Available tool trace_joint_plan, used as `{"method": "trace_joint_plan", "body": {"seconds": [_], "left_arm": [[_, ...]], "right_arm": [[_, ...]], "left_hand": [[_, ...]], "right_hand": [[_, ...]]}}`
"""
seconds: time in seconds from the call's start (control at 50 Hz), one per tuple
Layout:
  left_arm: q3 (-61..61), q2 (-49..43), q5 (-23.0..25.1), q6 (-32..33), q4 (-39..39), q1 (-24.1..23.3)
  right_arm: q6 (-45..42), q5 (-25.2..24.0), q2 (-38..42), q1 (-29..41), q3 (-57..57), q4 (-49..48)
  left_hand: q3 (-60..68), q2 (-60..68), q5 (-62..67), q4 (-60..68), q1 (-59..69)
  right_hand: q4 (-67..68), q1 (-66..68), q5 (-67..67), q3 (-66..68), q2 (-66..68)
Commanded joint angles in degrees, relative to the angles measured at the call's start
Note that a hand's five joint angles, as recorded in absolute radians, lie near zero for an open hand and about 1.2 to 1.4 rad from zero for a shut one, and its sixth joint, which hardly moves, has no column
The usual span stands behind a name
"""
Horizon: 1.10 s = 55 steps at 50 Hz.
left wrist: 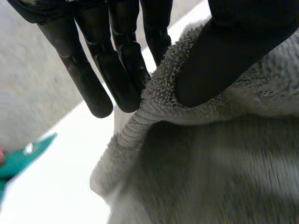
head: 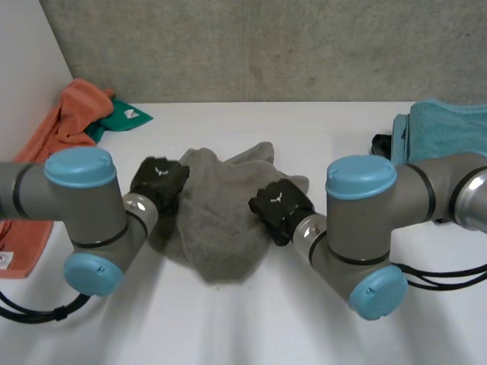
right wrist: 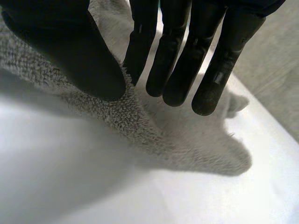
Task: Fold the laundry.
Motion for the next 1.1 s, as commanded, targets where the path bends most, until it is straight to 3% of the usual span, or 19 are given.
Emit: {"method": "trace_joint_plan", "body": {"seconds": [0.02,0.2,0.28,0.52,0.56,0.58,0.6,0.66,0.86,0.94,1.1], "left_arm": [[-0.3,12.6,0.0,-1.7,-0.3,-2.2],[1.6,30.2,-0.1,-5.9,-0.1,-4.7],[1.6,32.8,-0.1,-7.6,-0.2,-4.7],[-6.1,30.7,-2.7,-7.0,-4.2,-4.7],[-7.8,30.6,-2.7,-6.8,-5.3,-4.7],[-8.5,30.5,-2.7,-6.7,-5.8,-4.7],[-9.9,30.1,-2.8,-6.1,-7.0,-4.7],[-11.9,29.7,-2.9,-5.2,-8.8,-4.5],[-14.3,27.0,-3.5,-4.5,-9.5,-3.1],[-13.0,24.7,-4.5,-4.3,-8.6,-1.3],[-9.1,18.3,-7.7,-4.3,-3.3,1.5]], "right_arm": [[5.4,-0.1,-8.2,-0.7,-0.7,0.2],[12.3,-0.1,-22.4,-4.3,-5.7,0.3],[14.2,-0.1,-24.9,-4.7,-7.4,1.1],[15.6,-1.5,-20.4,-5.7,-6.2,7.6],[15.8,-2.6,-18.6,-5.7,-6.2,8.6],[15.7,-3.6,-16.9,-5.9,-6.5,10.4],[15.7,-3.9,-16.2,-6.0,-6.7,11.4],[15.4,-3.7,-13.8,-7.2,-8.0,14.7],[15.2,-2.4,-14.9,-8.2,-4.4,17.0],[14.4,-3.6,-22.0,-8.3,2.8,17.5],[1.5,-5.5,-26.1,-9.8,17.5,18.9]], "left_hand": [[12.5,11.8,14.1,11.6,16.9],[12.5,11.8,14.1,11.6,16.9],[12.5,11.8,14.1,11.6,16.9],[12.5,11.8,14.1,11.6,16.9],[12.5,11.8,14.1,11.6,16.9],[12.5,11.8,14.1,11.6,16.9],[12.5,11.8,14.1,11.6,16.9],[12.5,11.8,14.1,11.6,16.9],[12.5,11.8,14.1,11.6,16.9],[12.3,11.7,13.9,11.4,16.7],[12.3,11.7,13.9,11.4,16.7]], "right_hand": [[12.0,25.1,13.8,12.4,12.9],[12.0,25.1,13.8,12.4,12.9],[12.0,25.1,13.8,12.4,12.9],[11.4,24.5,13.2,11.8,12.3],[-6.8,6.3,-5.1,-6.5,-5.9],[-29.3,-16.1,-27.5,-28.9,-28.3],[-39.6,-26.5,-37.9,-39.3,-38.7],[-58.0,-44.9,-56.2,-57.6,-57.1],[-55.7,-42.6,-54.0,-55.4,-54.8],[-39.4,-26.3,-37.7,-39.1,-38.5],[-27.8,-14.7,-26.0,-27.4,-26.9]]}}
